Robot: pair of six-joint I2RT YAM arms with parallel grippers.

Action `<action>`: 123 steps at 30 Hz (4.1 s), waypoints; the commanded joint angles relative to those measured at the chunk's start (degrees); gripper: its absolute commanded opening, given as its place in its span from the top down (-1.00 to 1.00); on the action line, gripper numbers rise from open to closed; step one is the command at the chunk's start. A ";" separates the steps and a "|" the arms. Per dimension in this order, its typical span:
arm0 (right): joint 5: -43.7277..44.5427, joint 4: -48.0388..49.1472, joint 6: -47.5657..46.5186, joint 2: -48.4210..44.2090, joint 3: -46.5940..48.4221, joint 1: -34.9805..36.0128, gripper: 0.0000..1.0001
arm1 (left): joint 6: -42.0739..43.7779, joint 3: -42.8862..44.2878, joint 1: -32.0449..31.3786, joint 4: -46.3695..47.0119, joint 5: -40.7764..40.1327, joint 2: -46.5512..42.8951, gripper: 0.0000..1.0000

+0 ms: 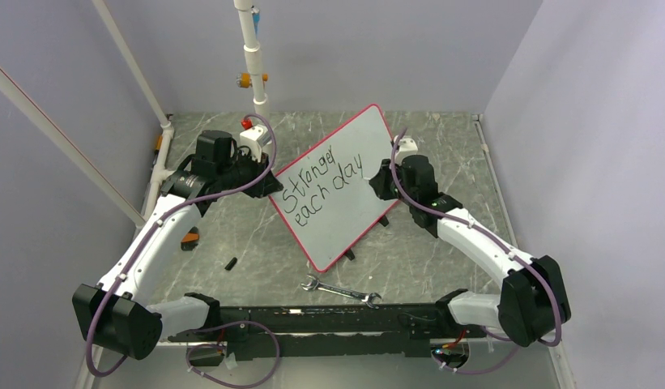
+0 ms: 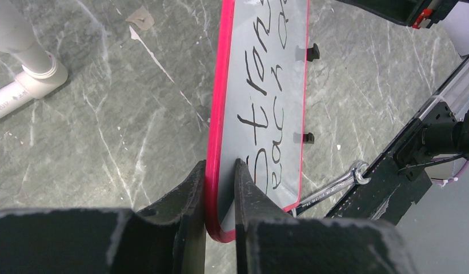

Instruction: Write a sentence on the whiteboard

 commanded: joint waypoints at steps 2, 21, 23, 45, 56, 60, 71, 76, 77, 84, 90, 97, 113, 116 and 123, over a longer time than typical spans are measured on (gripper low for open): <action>-2.20 0.27 1.78 -2.04 -1.71 0.21 1.00 | 6.36 0.40 0.40 2.05 -7.54 -1.19 1.00; -6.26 1.69 4.45 -2.34 -0.91 0.83 1.00 | 6.36 0.44 0.36 2.03 -7.62 -1.38 1.00; -6.47 1.88 4.45 -2.05 -0.14 0.83 1.00 | 6.36 0.45 0.41 2.04 -7.62 -1.37 1.00; 8.95 -3.55 0.55 -10.86 -1.30 0.63 1.00 | 6.10 0.32 0.40 2.37 -6.95 -1.54 1.00; 8.26 -1.85 0.75 -5.65 0.14 0.39 1.00 | 6.01 0.22 0.45 2.61 -6.83 -1.54 1.00; 7.03 -0.62 0.83 -4.14 0.51 0.43 1.00 | 6.01 0.27 0.40 2.59 -6.82 -1.54 1.00; 6.60 2.90 0.15 -1.49 0.33 0.30 1.00 | 6.01 0.22 0.40 2.55 -6.74 -1.54 1.00; 6.16 3.82 0.16 -0.67 0.11 0.22 1.00 | 6.09 0.23 0.45 2.40 -6.74 -1.46 1.00; 6.07 3.99 0.15 -0.53 0.04 0.24 1.00 | 6.09 0.25 0.41 2.38 -6.81 -1.45 1.00; 5.47 4.39 -0.02 -0.03 -0.90 0.12 1.00 | 6.10 0.23 0.40 2.44 -6.99 -1.37 1.00; 5.67 3.44 -0.14 -0.59 -1.96 0.04 1.00 | 6.10 0.21 0.38 2.35 -7.10 -1.30 1.00; 5.95 1.30 -0.52 -2.61 -1.15 0.04 1.00 | 6.27 0.31 0.37 2.09 -7.27 -1.19 1.00; 10.75 -7.81 -1.35 -19.91 0.77 0.03 1.00 | 1.90 2.32 -1.00 -4.37 -4.97 1.80 1.00; 11.18 -8.48 -1.35 -21.43 0.55 0.03 1.00 | 1.77 1.29 -1.00 -5.61 -2.90 1.29 1.00; 11.46 -9.30 -1.08 -23.65 0.13 0.02 1.00 | -0.36 -5.45 -1.44 -5.97 1.88 -3.64 1.00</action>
